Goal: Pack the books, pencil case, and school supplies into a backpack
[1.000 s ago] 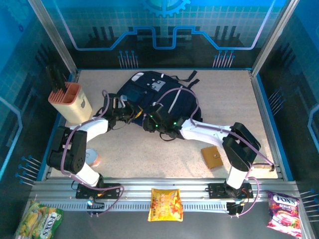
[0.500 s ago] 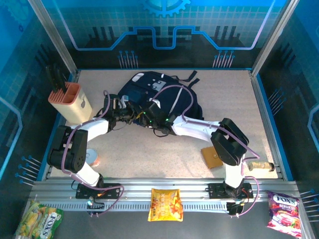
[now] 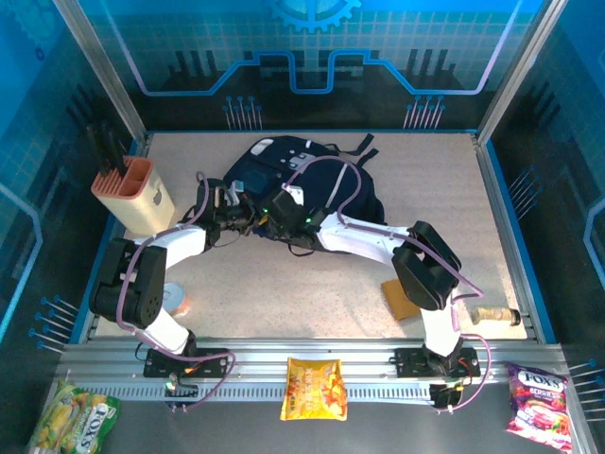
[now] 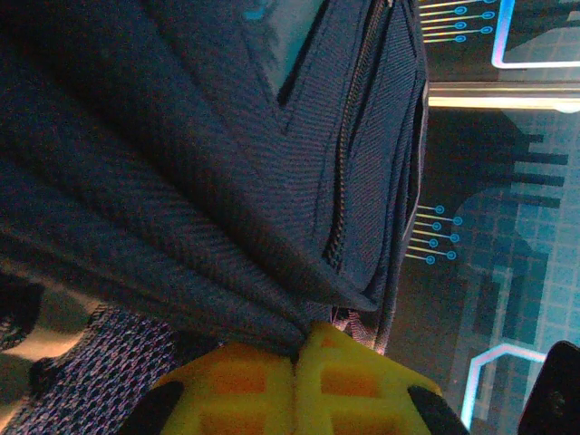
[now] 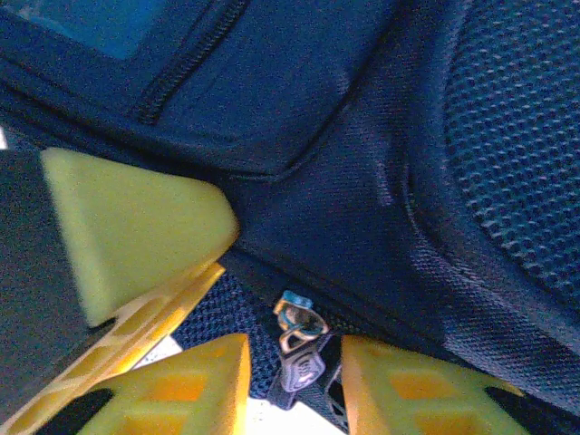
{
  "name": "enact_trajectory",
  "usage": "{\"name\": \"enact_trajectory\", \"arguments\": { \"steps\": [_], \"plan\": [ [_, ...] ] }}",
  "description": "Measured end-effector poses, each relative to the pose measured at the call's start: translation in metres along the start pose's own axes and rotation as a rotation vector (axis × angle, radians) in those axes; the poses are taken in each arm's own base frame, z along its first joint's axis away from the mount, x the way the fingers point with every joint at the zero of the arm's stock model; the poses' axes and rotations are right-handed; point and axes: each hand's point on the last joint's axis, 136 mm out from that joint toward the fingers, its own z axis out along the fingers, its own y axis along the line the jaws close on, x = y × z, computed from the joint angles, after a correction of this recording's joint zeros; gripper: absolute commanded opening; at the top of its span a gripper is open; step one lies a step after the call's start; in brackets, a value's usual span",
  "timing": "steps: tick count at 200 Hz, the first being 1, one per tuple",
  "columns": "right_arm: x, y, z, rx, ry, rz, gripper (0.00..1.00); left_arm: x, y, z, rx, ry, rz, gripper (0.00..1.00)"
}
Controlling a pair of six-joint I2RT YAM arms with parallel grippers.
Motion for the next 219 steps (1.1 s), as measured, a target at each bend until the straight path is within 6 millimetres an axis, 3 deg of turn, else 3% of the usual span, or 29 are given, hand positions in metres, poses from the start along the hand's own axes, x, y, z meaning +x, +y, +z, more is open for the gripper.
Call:
{"name": "enact_trajectory", "arguments": {
  "steps": [66, 93, 120, 145, 219],
  "plan": [
    [0.000, -0.008, 0.002, 0.052, 0.001, -0.007, 0.12, 0.000, 0.000, 0.000, 0.000, 0.000, -0.004, 0.00],
    [0.001, -0.009, 0.002, 0.055, 0.002, -0.014, 0.12, 0.001, 0.000, 0.000, 0.000, 0.002, -0.005, 0.00],
    [0.000, -0.009, 0.001, 0.057, 0.003, -0.021, 0.20, 0.001, 0.000, 0.000, 0.001, 0.006, -0.005, 0.00],
    [0.000, -0.007, 0.002, 0.060, 0.010, -0.036, 0.21, 0.001, 0.000, 0.000, 0.002, 0.006, -0.006, 0.00],
    [0.002, -0.012, 0.004, 0.091, 0.025, -0.066, 0.07, 0.001, 0.002, 0.000, -0.005, 0.005, -0.009, 0.00]
  ]
}}
